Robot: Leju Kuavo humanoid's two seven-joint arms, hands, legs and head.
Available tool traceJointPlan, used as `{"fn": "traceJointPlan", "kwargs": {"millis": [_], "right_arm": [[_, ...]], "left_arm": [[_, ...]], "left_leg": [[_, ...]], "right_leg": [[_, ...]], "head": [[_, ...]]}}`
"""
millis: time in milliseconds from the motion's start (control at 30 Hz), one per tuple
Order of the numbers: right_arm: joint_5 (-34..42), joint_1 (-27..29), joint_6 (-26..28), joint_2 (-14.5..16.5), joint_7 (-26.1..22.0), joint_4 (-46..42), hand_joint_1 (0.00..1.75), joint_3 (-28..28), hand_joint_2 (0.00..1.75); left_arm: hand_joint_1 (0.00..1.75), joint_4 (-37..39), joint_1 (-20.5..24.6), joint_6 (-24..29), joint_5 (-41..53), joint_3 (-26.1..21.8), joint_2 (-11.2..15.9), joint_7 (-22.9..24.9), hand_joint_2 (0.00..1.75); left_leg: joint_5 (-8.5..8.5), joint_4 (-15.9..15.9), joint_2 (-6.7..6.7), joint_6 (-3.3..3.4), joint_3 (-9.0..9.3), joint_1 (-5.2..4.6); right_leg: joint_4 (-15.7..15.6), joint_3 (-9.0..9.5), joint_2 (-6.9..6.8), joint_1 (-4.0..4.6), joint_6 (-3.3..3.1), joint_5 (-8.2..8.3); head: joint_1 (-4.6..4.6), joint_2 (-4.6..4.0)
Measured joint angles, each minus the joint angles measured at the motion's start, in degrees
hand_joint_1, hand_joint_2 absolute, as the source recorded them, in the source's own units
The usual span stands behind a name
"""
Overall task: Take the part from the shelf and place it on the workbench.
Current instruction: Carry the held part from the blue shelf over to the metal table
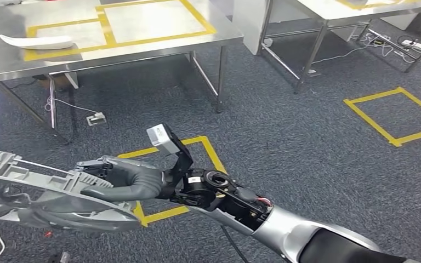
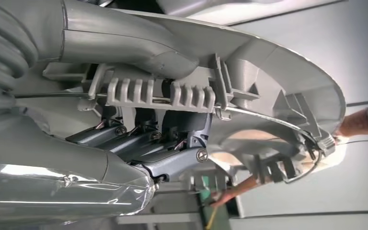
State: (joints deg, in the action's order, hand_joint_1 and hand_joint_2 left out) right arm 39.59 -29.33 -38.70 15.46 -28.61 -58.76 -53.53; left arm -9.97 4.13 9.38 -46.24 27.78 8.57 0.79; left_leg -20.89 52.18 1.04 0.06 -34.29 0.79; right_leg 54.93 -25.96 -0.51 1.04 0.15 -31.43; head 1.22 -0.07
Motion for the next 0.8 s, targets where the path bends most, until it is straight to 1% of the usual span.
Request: {"fn": "traceJointPlan", "kwargs": {"millis": [33, 67, 100, 133, 167, 200, 233, 267, 300, 333, 367, 433, 467, 500, 633, 700, 800], "right_arm": [[-0.6, 0.1, 1.3, -1.3, 0.3, -0.3, 1.75, -0.1, 1.75], [-0.6, 0.1, 1.3, -1.3, 0.3, -0.3, 1.75, -0.1, 1.75], [-0.6, 0.2, 1.4, -1.3, 0.3, -0.3, 1.75, -0.1, 1.75], [-0.6, 0.3, 1.4, -1.3, 0.3, -0.3, 1.75, -0.1, 1.75], [-0.6, 0.3, 1.5, -1.3, 0.3, -0.3, 1.75, -0.1, 1.75], [-0.6, 0.3, 1.6, -1.3, 0.3, -0.3, 1.75, -0.1, 1.75], [-0.6, 0.3, 1.7, -1.3, 0.3, -0.3, 1.75, -0.2, 1.75], [-0.6, 0.3, 1.8, -1.3, 0.3, -0.3, 1.75, -0.2, 1.75], [-0.6, 0.3, 1.9, -1.3, 0.3, -0.3, 1.75, -0.2, 1.75], [-0.6, 0.3, 1.9, -1.3, 0.3, -0.3, 1.75, -0.2, 1.75], [-0.6, 0.3, 2.0, -1.3, 0.3, -0.3, 1.75, -0.2, 1.75], [-0.6, 0.3, 2.0, -1.3, 0.3, -0.3, 1.75, -0.2, 1.75], [-0.6, 0.3, 2.0, -1.3, 0.3, -0.3, 1.75, -0.2, 1.75], [-0.6, 0.4, 2.0, -1.3, 0.4, -0.3, 1.75, -0.2, 1.75], [-0.6, 0.3, 2.0, -1.3, 0.3, -0.3, 1.75, -0.2, 1.75], [-0.6, 0.3, 2.0, -1.3, 0.3, -0.3, 1.75, -0.2, 1.75], [-0.6, 0.3, 2.0, -1.3, 0.3, -0.3, 1.75, -0.2, 1.75]], "left_arm": [[0.00, 0.0, 0.0, 1.4, -1.7, 1.7, 1.3, 0.7, 1.75], [0.00, 0.0, 0.0, 1.4, -1.7, 1.7, 1.3, 0.7, 1.75], [0.00, 0.0, 0.0, 1.4, -1.7, 1.7, 1.4, 0.6, 1.75], [0.00, 0.0, 0.0, 1.4, -1.6, 1.7, 1.4, 0.6, 1.75], [0.00, 0.0, -0.1, 1.4, -1.6, 1.7, 1.4, 0.5, 1.75], [0.00, 0.0, -0.1, 1.4, -1.6, 1.8, 1.4, 0.4, 1.75], [0.00, 0.0, -0.1, 1.4, -1.5, 1.8, 1.4, 0.3, 1.75], [0.00, 0.0, -0.1, 1.4, -1.5, 1.8, 1.4, 0.3, 1.75], [0.00, 0.0, -0.1, 1.4, -1.4, 1.8, 1.4, 0.2, 1.75], [0.00, 0.0, 0.0, 1.4, -1.4, 1.8, 1.4, 0.2, 1.75], [0.00, 0.0, 0.0, 1.4, -1.4, 1.9, 1.5, 0.1, 1.75], [0.00, 0.0, 0.0, 1.3, -1.4, 1.9, 1.7, 0.1, 1.75], [0.00, 0.0, 0.0, 1.3, -1.4, 1.9, 1.8, 0.1, 1.75], [0.00, 0.0, 0.0, 1.3, -1.4, 2.0, 1.8, 0.1, 1.75], [0.00, 0.0, 0.0, 1.3, -1.4, 2.0, 2.1, 0.1, 1.75], [0.00, 0.0, 0.1, 1.3, -1.4, 2.0, 2.2, 0.2, 1.75], [0.00, 0.0, 0.1, 1.0, -1.4, 2.0, 2.4, 0.2, 1.75]], "left_leg": [[0.72, -0.6, -1.32, 1.08, -0.02, -0.18], [0.40, -0.6, -1.32, 1.23, 0.17, -0.18], [0.08, -0.4, -1.31, 1.28, 0.31, -0.18], [-0.29, -0.2, -1.32, 1.24, 0.48, -0.17], [-0.76, 0.1, -1.35, 1.17, 0.73, -0.16], [-1.28, 0.4, -1.41, 1.07, 1.08, -0.14], [-1.83, 0.7, -1.48, 0.95, 1.54, -0.11], [-2.33, 1.0, -1.55, 0.78, 2.00, -0.13], [-2.71, 1.2, -1.60, 0.57, 2.30, -0.16], [-2.95, 1.3, -1.61, 0.34, 2.45, -0.19], [-3.13, 1.5, -1.59, 0.27, 2.42, -0.31], [-3.23, 1.8, -1.50, 0.54, 2.23, -0.43], [-3.26, 1.9, -1.46, 0.76, 2.21, -0.50], [-3.21, 1.7, -1.44, 0.85, 2.24, -0.48], [-3.30, 1.4, -1.43, 0.84, 2.39, -0.54], [-3.41, 1.4, -1.43, 0.89, 2.38, -0.56], [-3.60, 1.4, -1.43, 0.94, 2.31, -0.61]], "right_leg": [[2.7, 0.01, 1.36, 0.16, 0.02, -2.72], [7.3, -2.57, 1.20, -0.06, 0.41, -4.65], [11.6, -5.29, 1.14, -0.36, 0.67, -6.04], [14.4, -7.41, 1.10, -0.63, 0.85, -6.30], [14.8, -8.56, 1.07, -0.83, 0.96, -5.17], [12.8, -8.52, 1.03, -0.96, 0.96, -2.79], [9.0, -7.53, 1.00, -1.03, 0.87, 0.39], [5.0, -6.23, 0.98, -0.98, 0.69, 2.95], [1.7, -5.13, 0.98, -0.87, 0.44, 4.71], [-0.1, -4.51, 1.00, -0.78, 0.16, 5.49], [-0.7, -4.18, 1.05, -0.76, 0.10, 5.42], [-0.8, -4.01, 1.25, -0.86, 0.19, 5.49], [-0.9, -3.90, 1.33, -0.91, 0.33, 5.50], [-0.9, -3.92, 1.39, -0.88, 0.31, 5.49], [-0.9, -3.96, 1.42, -0.92, 0.08, 5.28], [-0.9, -3.95, 1.42, -0.95, 0.07, 5.19], [-0.9, -3.94, 1.41, -0.98, 0.11, 5.09]], "head": [[0.47, 0.00], [0.81, 0.00], [1.08, 0.00], [1.22, 0.00], [1.42, 0.00], [1.62, 0.00], [1.87, 0.00], [2.09, 0.00], [2.23, 0.00], [2.33, 0.00], [2.31, 0.00], [2.00, 0.00], [1.69, 0.00], [1.40, 0.00], [0.44, 0.00], [0.06, 0.00], [-0.15, 0.00]]}}
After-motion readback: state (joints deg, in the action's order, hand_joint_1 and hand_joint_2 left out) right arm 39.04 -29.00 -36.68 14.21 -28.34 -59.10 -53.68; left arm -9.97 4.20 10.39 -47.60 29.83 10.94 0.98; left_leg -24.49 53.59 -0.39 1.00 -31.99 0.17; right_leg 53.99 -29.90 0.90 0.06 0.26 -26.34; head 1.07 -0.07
